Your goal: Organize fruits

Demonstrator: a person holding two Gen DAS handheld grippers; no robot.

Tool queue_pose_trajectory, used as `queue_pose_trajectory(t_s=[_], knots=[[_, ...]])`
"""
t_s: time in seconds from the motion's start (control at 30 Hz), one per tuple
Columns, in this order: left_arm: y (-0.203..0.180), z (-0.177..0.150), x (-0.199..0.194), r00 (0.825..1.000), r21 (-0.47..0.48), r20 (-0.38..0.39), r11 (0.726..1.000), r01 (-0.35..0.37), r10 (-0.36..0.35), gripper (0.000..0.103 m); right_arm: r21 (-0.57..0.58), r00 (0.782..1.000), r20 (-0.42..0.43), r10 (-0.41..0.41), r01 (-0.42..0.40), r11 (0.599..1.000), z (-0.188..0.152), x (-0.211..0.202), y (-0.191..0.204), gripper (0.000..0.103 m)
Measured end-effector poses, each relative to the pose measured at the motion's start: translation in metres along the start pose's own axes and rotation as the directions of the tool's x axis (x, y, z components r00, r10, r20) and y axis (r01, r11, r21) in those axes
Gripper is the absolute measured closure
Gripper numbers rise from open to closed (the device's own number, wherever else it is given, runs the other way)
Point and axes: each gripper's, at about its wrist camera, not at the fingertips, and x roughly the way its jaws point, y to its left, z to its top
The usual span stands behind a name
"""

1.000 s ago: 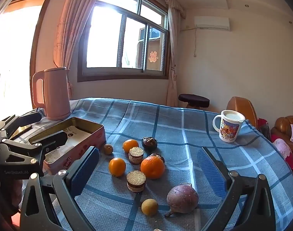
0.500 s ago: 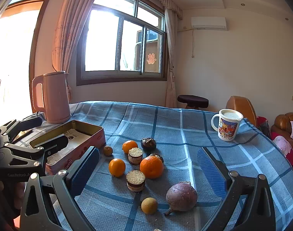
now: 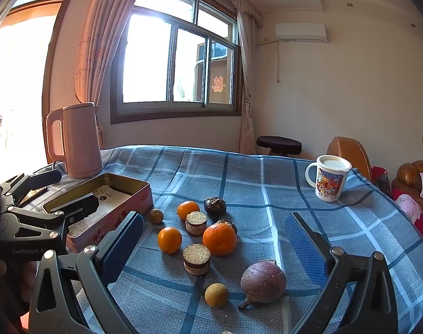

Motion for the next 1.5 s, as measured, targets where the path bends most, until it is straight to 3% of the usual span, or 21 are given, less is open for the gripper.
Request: queue_pose_trajectory(t_s=[1.5], knots=[[-0.003,-0.01,0.008,1.0,0.01,-0.019,1.0,0.002,-0.002,0.0,0.011,0.999,-0.032,-0.003,0.004,1.0,-0.013,0.007,-0.007,0.001]])
